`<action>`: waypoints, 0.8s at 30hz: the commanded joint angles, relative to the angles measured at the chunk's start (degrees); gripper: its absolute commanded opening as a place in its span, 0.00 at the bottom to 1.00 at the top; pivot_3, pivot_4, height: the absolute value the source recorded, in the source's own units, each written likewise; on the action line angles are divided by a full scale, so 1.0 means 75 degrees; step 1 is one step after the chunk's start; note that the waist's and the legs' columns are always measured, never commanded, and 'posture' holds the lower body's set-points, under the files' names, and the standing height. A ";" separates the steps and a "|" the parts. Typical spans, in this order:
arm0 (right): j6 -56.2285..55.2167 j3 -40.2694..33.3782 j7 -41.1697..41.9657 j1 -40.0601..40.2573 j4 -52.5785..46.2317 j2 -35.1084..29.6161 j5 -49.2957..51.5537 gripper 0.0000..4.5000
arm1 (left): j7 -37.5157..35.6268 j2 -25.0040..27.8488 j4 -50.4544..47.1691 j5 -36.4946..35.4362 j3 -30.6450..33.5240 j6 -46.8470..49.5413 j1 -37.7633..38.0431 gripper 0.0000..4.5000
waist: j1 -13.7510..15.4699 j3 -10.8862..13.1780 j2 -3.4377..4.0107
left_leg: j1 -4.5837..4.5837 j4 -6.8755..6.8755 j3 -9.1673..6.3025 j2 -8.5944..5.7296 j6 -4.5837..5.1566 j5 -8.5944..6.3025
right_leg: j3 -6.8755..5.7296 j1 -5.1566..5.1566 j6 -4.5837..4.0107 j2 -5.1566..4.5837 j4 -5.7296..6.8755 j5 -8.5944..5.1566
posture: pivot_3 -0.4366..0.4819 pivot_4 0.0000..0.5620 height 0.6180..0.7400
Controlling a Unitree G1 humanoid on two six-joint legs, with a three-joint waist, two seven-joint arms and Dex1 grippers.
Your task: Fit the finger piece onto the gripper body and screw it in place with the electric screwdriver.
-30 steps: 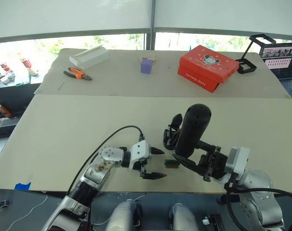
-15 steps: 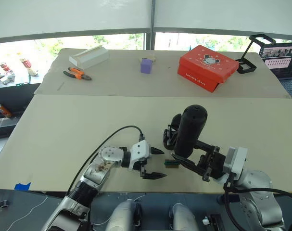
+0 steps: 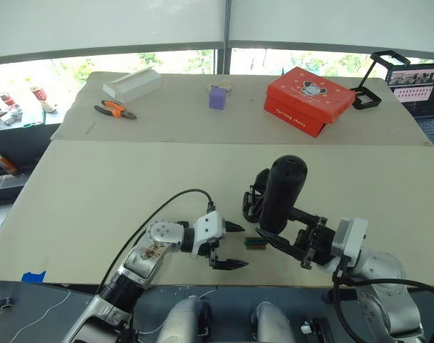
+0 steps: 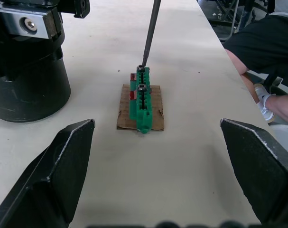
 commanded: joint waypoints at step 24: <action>-0.0345 0.0077 -0.0071 -0.0176 -0.0038 0.0015 0.0041 0.43 | 0.0082 0.0042 -0.0350 -0.0026 -0.0113 0.0067 0.0124 1.00 | -0.0001 0.0000 0.0000 | 0.0000 0.0000 0.0000 0.0000 0.0000 0.0000 | 0.0000 0.0000 0.0000 0.0001 0.0000 0.0000 | 0.48 0.27 1.00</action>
